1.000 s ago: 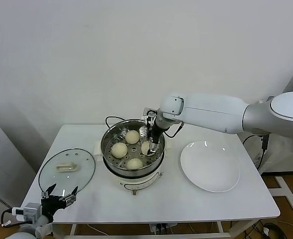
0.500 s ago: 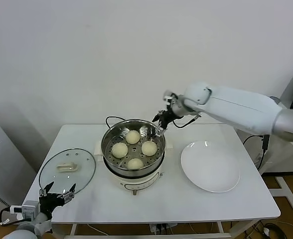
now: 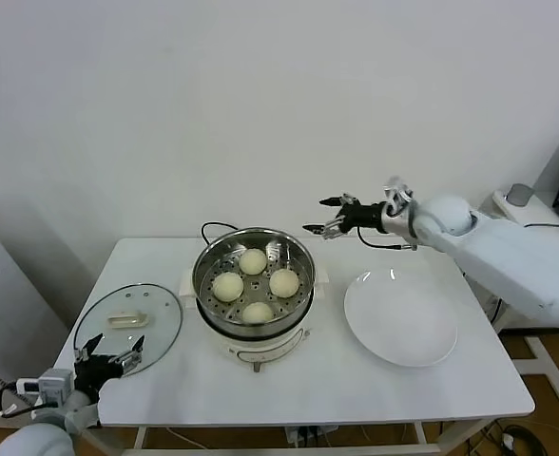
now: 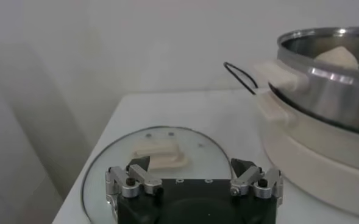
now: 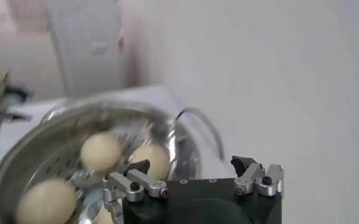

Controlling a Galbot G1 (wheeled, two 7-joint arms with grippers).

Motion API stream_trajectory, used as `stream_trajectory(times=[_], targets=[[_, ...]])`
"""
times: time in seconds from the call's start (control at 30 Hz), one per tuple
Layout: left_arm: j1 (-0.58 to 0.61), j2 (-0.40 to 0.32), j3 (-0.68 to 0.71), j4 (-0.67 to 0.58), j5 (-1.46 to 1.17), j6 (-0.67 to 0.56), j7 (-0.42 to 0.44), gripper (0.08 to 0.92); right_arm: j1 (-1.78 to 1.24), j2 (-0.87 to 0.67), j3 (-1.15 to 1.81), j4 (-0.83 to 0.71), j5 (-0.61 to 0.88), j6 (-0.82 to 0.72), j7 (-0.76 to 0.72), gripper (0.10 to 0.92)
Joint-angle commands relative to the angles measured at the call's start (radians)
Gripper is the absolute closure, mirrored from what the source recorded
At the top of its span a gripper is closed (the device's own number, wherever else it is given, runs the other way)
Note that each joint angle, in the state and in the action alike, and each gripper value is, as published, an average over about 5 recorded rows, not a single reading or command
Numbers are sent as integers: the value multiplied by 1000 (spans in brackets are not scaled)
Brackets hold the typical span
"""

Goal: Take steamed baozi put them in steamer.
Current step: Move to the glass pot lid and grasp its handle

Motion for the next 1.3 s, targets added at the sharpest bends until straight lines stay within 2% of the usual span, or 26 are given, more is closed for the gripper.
stream_trajectory(times=[0.03, 0.33, 0.5, 0.63, 0.83, 1.03, 1.17, 1.3], targets=[[-33, 9, 0, 1, -24, 10, -5, 177, -626, -56, 672, 116, -74, 137, 174, 203], [-83, 25, 1, 18, -5, 12, -3, 177, -1042, 150, 1103, 192, -290, 157, 225, 203], [-100, 33, 6, 54, 184, -11, 14, 177, -1187, 274, 1280, 197, -428, 174, 221, 203], [-103, 54, 18, 99, 379, -58, 48, 177, -1257, 367, 1375, 187, -484, 191, 201, 203], [-124, 78, 43, 240, 749, -190, 106, 177, -1284, 434, 1428, 149, -560, 209, 170, 203], [-155, 76, 75, 393, 1149, -377, 115, 177, -1267, 457, 1443, 114, -613, 210, 169, 203], [-172, 50, 82, 482, 1387, -476, 86, 177, -1259, 471, 1443, 107, -626, 208, 173, 203], [-197, 15, 77, 581, 1637, -564, 12, 177, -1259, 486, 1444, 102, -638, 209, 173, 203]])
